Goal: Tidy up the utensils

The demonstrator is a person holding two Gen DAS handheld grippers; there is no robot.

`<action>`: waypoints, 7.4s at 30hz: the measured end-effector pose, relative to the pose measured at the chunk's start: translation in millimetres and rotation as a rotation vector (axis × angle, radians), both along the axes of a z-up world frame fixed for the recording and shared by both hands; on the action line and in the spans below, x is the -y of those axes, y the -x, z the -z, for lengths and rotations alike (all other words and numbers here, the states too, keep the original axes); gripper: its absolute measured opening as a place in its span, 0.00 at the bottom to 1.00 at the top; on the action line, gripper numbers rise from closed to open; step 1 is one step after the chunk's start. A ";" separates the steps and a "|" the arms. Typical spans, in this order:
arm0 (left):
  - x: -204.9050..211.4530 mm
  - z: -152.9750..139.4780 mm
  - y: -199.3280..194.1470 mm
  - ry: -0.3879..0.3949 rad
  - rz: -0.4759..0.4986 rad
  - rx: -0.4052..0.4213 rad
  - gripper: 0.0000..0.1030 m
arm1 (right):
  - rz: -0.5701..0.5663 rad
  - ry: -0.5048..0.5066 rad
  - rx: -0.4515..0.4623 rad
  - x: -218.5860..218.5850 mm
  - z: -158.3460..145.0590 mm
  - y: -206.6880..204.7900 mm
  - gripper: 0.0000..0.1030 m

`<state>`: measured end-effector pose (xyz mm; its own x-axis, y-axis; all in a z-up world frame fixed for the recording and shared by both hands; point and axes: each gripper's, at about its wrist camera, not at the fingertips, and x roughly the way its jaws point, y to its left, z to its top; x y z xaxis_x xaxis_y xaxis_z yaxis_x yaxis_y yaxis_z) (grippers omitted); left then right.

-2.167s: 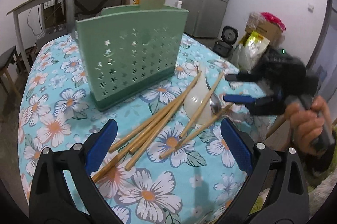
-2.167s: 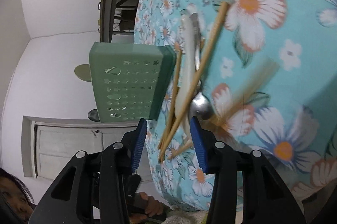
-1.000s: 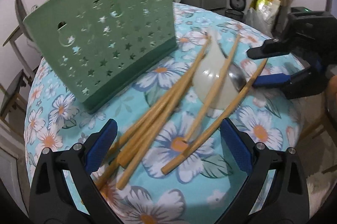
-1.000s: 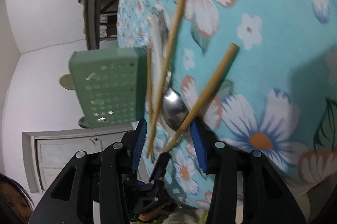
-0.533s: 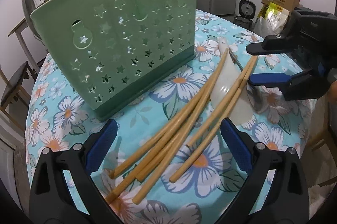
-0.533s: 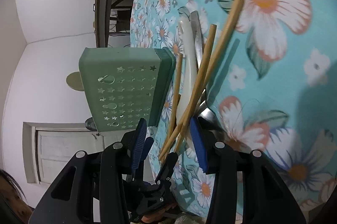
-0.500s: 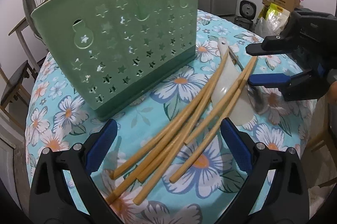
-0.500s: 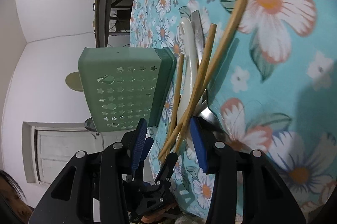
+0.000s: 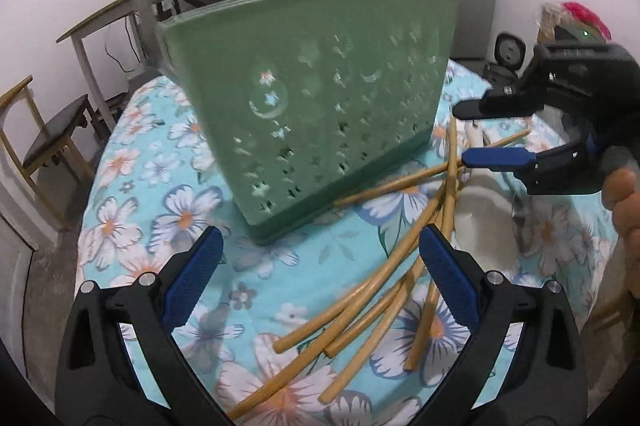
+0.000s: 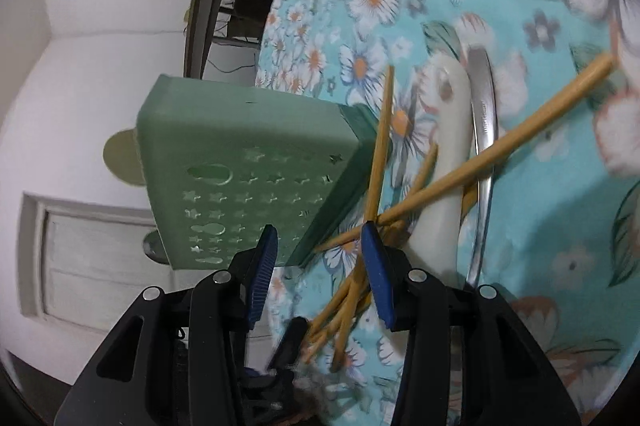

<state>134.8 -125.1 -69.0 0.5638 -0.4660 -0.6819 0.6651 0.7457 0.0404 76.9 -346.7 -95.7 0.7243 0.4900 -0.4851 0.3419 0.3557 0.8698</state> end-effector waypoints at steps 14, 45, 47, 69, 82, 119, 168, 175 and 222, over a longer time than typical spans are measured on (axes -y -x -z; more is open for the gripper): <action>3.2 -15.1 31.8 0.070 0.129 0.014 0.92 | 0.023 0.113 -0.055 12.3 -9.9 80.0 0.42; -0.7 -15.6 70.3 0.129 0.296 -0.014 0.92 | -0.020 0.460 -0.270 -23.5 -11.2 53.0 0.21; 0.4 -15.8 70.4 0.144 0.321 -0.028 0.85 | -0.009 0.442 -0.278 -17.1 -10.5 61.3 0.17; 37.3 37.1 9.1 0.288 0.349 -0.520 0.55 | -0.014 0.189 -0.182 5.1 15.2 72.5 0.26; 14.6 48.3 -18.8 0.591 0.291 -0.853 0.53 | -0.019 0.101 -0.136 14.4 25.2 78.4 0.26; 76.5 33.1 53.6 -0.076 0.384 -0.158 0.49 | -0.040 0.531 -0.245 7.3 -17.1 36.3 0.25; 61.6 -23.3 81.9 -0.109 0.282 0.343 0.01 | -0.027 0.500 -0.258 15.2 -5.1 82.2 0.06; 41.4 -26.7 79.2 -0.057 0.302 0.203 0.01 | -0.017 0.397 -0.245 14.9 -0.4 101.7 0.06; -44.7 -157.5 51.0 0.139 0.155 0.255 0.01 | -0.001 0.385 -0.222 11.8 4.1 109.7 0.05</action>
